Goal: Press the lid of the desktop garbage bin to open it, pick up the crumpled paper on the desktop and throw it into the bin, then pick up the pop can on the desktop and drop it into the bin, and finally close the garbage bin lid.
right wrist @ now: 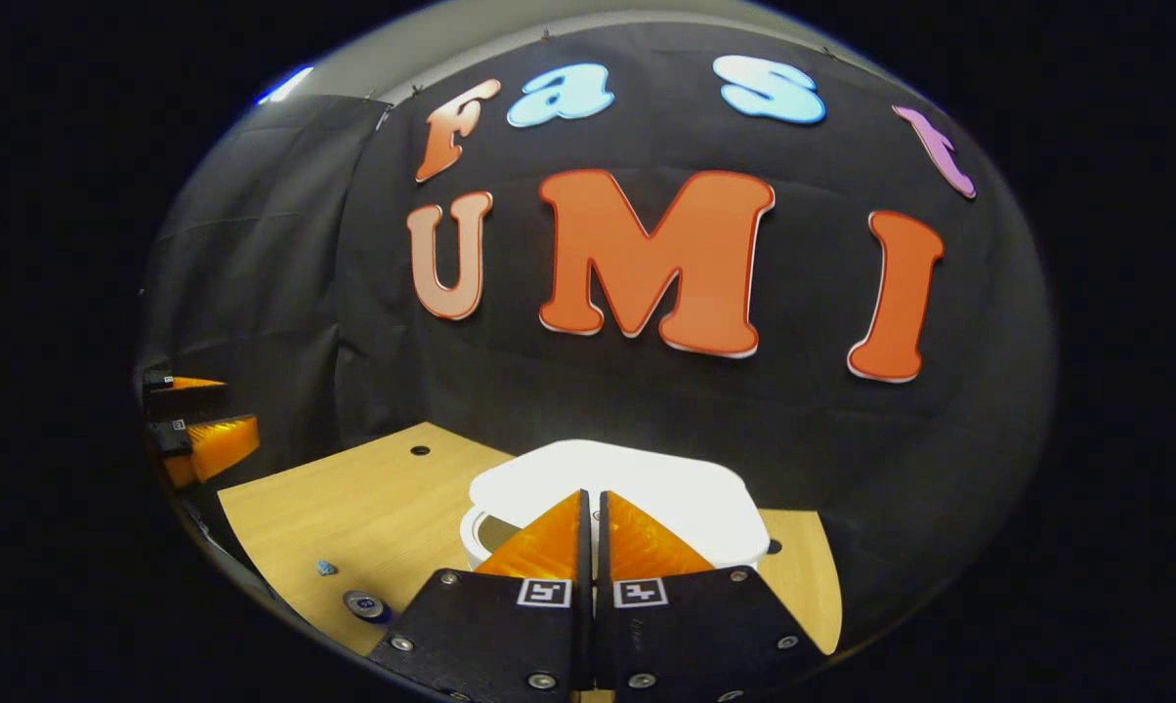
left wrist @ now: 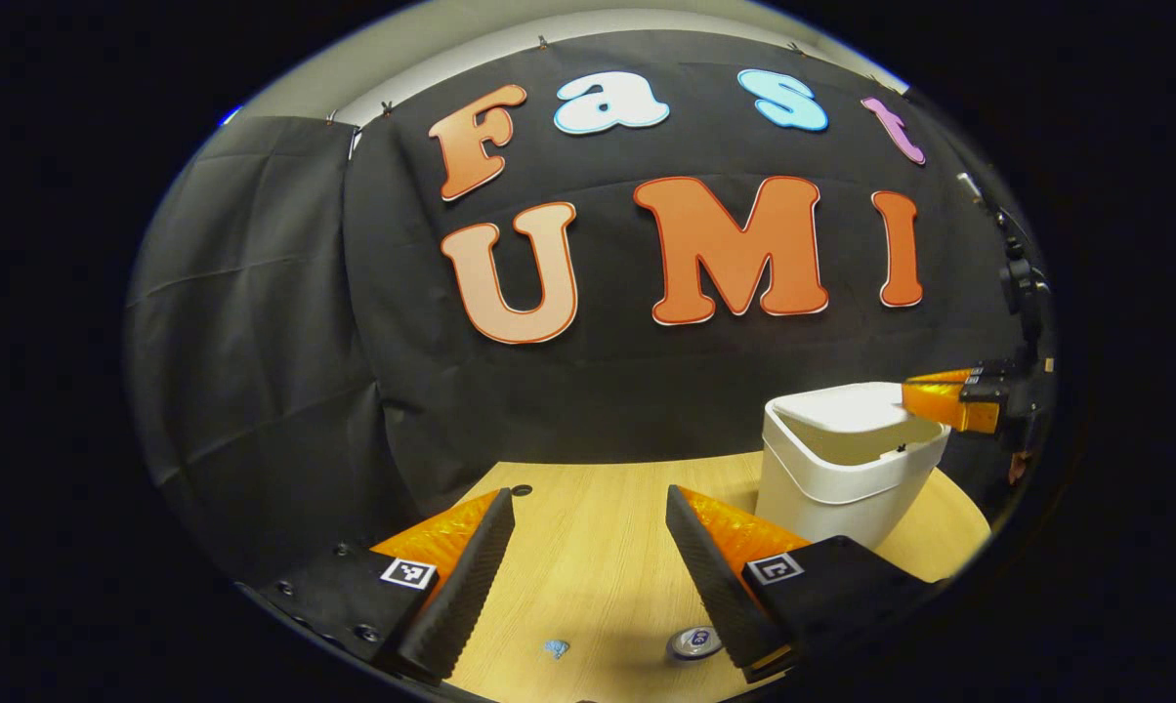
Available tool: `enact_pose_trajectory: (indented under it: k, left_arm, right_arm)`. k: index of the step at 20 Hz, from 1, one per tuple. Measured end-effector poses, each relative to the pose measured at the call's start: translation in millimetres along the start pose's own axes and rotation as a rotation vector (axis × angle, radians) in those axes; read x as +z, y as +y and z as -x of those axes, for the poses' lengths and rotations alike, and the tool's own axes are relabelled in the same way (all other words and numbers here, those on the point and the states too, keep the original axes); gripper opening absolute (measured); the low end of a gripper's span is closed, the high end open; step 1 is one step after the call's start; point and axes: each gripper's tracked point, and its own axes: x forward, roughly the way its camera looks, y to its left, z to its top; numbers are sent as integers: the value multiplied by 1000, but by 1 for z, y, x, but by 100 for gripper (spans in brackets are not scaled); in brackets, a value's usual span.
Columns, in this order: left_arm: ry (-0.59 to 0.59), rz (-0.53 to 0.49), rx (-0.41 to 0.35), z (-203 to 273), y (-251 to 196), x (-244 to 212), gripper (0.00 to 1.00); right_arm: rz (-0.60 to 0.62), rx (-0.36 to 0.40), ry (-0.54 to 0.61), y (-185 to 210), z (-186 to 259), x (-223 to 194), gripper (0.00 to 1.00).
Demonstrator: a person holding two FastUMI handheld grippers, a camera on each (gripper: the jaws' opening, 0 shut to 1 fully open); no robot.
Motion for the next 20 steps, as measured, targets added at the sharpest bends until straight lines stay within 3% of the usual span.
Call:
enact_pose_trajectory:
  k: [4, 8, 9, 10, 13, 16, 20]
  left_arm:
    - [66, 54, 0, -4, 8, -27, 100]
    - [190, 113, -60, -12, 8, -66, 100]
    - [220, 132, -70, -16, 10, -74, 100]
    - [262, 146, -86, -21, 12, -88, 100]
    - [385, 145, -118, -41, 13, -120, 100]
    - [514, 163, -157, -60, 11, -148, 99]
    - [703, 211, -218, -65, 17, -203, 97]
  right_arm:
    - [15, 64, -77, 26, 10, 23, 5]
    - [20, 122, -49, 57, 14, 4, 15]
    - [25, 137, -31, 65, 15, -4, 21]
    - [33, 145, -6, 75, 17, -15, 36]
    - [-4, 153, 56, 104, 18, -40, 67]
    - [-16, 152, 139, 125, 17, -68, 80]
    - [-3, 145, 244, 145, 19, -107, 89]
